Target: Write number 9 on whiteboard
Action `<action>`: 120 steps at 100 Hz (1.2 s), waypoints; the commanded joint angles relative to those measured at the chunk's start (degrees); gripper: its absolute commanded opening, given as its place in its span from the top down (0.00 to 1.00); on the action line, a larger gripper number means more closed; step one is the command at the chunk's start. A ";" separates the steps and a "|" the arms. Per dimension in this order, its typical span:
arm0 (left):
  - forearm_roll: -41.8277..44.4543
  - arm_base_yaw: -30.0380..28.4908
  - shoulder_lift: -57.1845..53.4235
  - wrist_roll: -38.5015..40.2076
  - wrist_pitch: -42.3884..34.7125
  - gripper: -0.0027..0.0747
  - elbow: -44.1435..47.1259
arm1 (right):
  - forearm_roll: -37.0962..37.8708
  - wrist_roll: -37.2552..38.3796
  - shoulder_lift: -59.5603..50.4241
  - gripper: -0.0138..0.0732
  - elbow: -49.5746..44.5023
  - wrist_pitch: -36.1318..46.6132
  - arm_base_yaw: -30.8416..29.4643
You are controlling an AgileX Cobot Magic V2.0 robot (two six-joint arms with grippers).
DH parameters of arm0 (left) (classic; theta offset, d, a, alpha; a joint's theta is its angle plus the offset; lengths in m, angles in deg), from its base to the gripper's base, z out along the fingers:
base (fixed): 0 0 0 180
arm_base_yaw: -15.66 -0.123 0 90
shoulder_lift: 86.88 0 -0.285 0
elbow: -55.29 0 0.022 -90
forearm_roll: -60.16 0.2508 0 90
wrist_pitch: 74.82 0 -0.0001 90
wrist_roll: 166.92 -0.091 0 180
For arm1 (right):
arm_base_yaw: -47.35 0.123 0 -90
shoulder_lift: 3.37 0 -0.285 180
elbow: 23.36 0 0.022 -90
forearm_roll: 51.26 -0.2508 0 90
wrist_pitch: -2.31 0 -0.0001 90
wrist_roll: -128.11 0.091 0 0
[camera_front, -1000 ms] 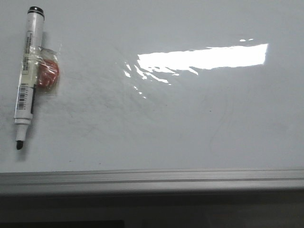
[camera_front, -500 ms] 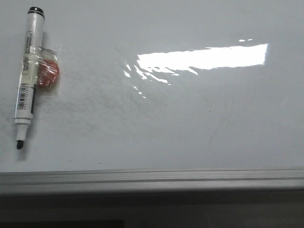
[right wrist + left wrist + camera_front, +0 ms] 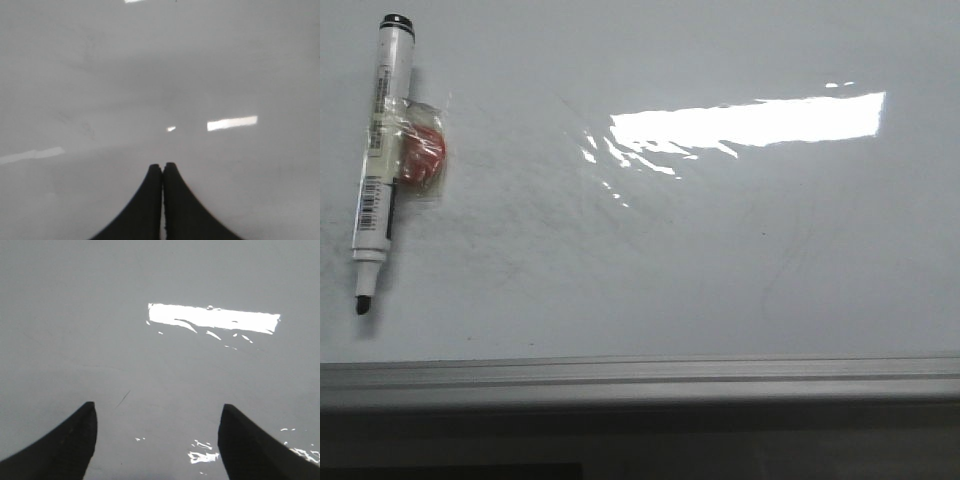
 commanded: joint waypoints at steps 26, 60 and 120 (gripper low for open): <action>-2.87 17.47 11.07 0.05 -11.34 0.39 -1.92 | -0.07 -0.05 0.83 0.91 1.98 3.72 0.01; -2.09 40.93 27.46 0.05 -25.26 0.39 -1.92 | -0.07 -0.05 0.83 0.91 1.98 3.59 0.01; -4.68 45.75 46.38 0.16 -37.14 0.64 -2.45 | -0.07 -0.05 0.83 0.91 1.98 2.64 2.06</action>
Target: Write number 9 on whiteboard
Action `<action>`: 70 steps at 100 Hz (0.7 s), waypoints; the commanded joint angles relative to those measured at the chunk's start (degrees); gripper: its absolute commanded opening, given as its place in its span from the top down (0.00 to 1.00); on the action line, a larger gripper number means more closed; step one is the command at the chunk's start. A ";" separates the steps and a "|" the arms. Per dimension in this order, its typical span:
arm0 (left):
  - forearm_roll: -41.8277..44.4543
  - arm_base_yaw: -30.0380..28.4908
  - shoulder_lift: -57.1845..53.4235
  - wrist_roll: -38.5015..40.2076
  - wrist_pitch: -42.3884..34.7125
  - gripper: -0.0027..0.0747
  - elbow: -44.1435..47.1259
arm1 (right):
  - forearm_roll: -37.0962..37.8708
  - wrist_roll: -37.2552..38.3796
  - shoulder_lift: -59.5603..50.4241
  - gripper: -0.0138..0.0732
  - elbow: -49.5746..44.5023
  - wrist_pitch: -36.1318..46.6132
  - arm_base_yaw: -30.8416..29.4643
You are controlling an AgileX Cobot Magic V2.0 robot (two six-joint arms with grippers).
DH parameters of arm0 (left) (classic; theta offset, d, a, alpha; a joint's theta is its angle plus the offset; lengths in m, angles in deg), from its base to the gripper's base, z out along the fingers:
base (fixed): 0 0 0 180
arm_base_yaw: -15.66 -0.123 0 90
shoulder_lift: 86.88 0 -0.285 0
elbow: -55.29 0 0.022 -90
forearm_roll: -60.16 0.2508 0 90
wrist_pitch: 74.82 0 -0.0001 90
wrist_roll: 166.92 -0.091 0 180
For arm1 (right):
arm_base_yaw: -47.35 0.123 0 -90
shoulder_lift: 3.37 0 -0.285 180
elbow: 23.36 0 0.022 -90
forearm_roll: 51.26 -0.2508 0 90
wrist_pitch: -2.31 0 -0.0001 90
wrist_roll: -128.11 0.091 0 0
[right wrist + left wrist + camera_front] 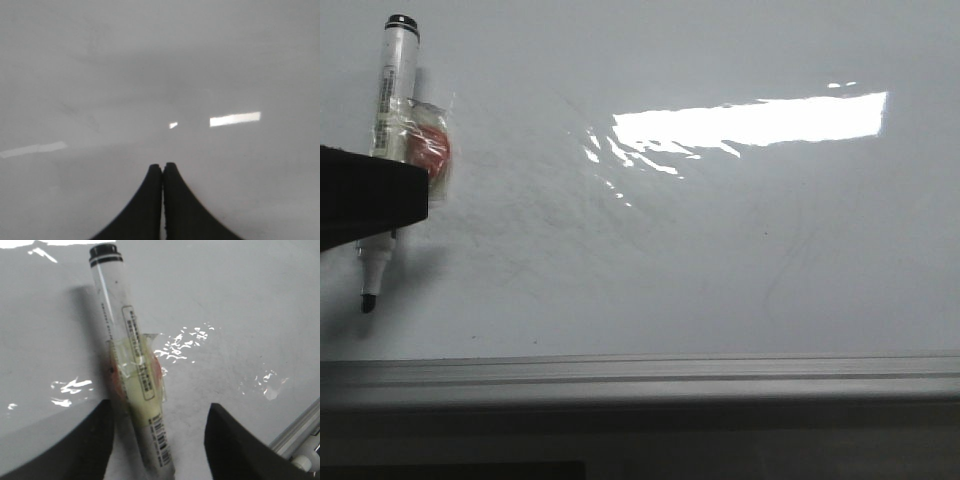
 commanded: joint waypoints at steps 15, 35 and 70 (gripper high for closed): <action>-1.00 0.25 2.72 0.06 -2.58 0.99 -1.60 | -0.07 -0.31 0.95 0.91 1.98 2.48 5.59; 2.38 0.25 2.76 0.06 -2.68 0.99 -1.60 | -0.59 -4.02 6.82 0.91 4.25 0.75 14.85; 33.04 0.25 -0.88 0.06 -1.33 0.99 -3.50 | -7.36 -13.11 25.36 0.42 18.74 0.87 46.78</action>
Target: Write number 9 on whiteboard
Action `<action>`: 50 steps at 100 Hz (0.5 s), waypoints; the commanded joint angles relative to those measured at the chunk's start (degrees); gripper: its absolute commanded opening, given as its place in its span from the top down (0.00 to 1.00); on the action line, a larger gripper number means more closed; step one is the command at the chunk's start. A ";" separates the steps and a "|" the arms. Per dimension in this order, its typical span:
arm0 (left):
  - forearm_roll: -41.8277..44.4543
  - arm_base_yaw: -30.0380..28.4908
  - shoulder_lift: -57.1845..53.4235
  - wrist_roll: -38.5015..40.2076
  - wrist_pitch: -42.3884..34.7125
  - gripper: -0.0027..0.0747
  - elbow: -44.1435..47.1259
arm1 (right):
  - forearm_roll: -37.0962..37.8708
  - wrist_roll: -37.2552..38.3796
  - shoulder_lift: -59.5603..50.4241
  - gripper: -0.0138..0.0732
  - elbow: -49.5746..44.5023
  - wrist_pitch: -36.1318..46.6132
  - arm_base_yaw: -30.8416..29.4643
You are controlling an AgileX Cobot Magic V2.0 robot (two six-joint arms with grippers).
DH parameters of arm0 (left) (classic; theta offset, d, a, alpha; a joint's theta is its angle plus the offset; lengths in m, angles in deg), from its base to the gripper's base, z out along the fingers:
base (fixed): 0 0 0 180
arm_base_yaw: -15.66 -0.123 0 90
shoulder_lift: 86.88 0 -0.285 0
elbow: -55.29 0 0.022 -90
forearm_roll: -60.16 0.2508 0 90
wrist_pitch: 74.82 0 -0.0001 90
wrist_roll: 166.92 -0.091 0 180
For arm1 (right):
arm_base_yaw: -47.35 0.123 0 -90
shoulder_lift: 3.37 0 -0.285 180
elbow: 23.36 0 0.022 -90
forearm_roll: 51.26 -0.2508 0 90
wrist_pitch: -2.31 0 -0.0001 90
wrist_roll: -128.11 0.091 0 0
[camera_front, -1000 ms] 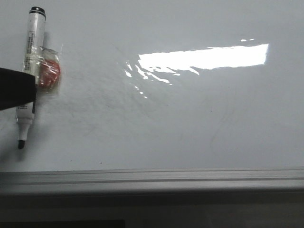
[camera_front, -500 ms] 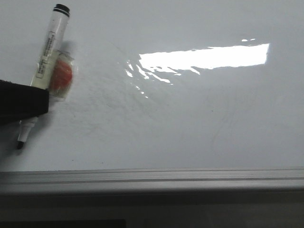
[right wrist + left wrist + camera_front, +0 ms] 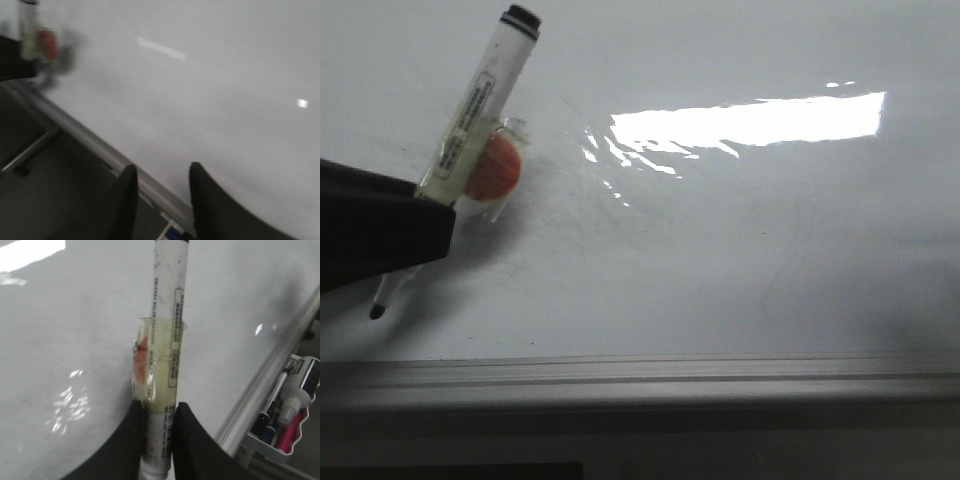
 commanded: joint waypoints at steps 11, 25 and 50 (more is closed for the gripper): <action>18.78 0.12 -1.65 0.06 -3.94 0.99 -2.61 | -0.91 -1.31 10.61 0.42 9.82 5.43 13.15; 20.03 0.12 -1.65 0.06 -3.94 0.99 -2.61 | -0.91 -1.31 17.54 0.42 14.91 6.26 16.41; 20.84 0.12 -1.65 0.06 -3.94 0.99 -2.61 | -0.91 -1.31 25.75 0.42 19.96 6.17 16.67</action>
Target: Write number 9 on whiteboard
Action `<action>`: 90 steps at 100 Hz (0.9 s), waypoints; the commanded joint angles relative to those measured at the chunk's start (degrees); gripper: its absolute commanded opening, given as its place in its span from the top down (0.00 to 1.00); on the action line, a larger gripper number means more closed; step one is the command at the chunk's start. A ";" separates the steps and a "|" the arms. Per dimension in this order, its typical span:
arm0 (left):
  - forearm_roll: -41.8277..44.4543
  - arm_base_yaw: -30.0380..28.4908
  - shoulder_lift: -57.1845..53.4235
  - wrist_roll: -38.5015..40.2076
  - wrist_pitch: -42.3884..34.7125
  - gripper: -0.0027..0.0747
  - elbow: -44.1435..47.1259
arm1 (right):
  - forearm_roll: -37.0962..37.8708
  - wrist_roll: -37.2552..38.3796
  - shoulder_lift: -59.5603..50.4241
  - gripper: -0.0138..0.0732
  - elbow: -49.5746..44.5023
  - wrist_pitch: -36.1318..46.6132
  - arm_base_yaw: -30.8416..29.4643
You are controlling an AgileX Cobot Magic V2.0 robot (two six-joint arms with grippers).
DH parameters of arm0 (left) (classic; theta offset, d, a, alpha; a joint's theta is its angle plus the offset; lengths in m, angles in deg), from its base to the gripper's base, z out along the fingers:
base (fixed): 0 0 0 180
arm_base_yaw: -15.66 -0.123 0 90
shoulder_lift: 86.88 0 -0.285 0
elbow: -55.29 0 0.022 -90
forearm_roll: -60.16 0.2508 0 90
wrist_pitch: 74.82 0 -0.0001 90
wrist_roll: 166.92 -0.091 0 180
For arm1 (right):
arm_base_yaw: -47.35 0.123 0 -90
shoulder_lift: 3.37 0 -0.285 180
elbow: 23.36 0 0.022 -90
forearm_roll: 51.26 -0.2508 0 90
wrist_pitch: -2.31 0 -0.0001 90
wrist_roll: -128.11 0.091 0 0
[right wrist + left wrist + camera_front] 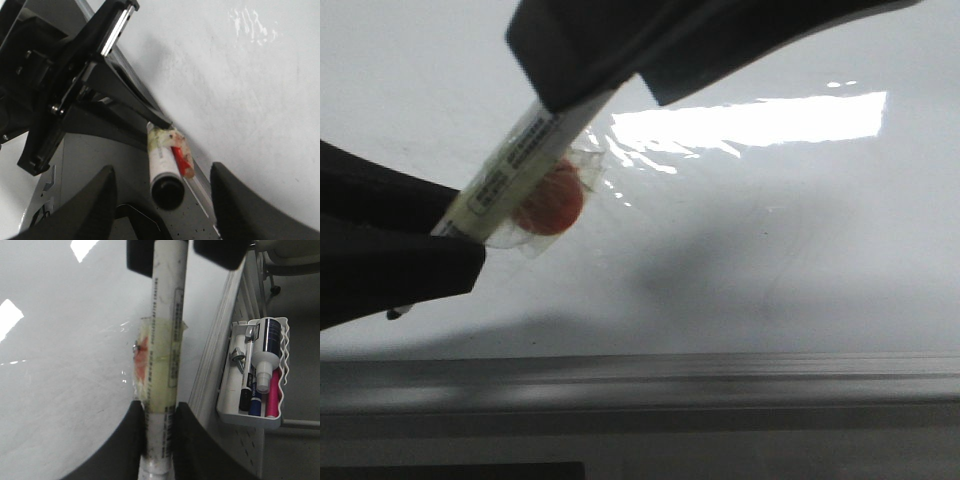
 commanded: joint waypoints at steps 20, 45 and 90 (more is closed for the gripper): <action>-0.86 0.12 -0.63 0.06 -4.06 0.99 -1.94 | -0.62 -0.62 5.32 0.51 3.69 3.32 0.04; -2.54 0.12 -0.63 0.16 -4.20 0.80 -1.94 | -0.62 -0.62 5.56 0.92 3.69 3.89 0.04; -12.08 0.12 -14.19 0.49 4.82 0.50 -1.94 | -0.62 -0.62 0.86 0.92 3.69 3.59 -0.90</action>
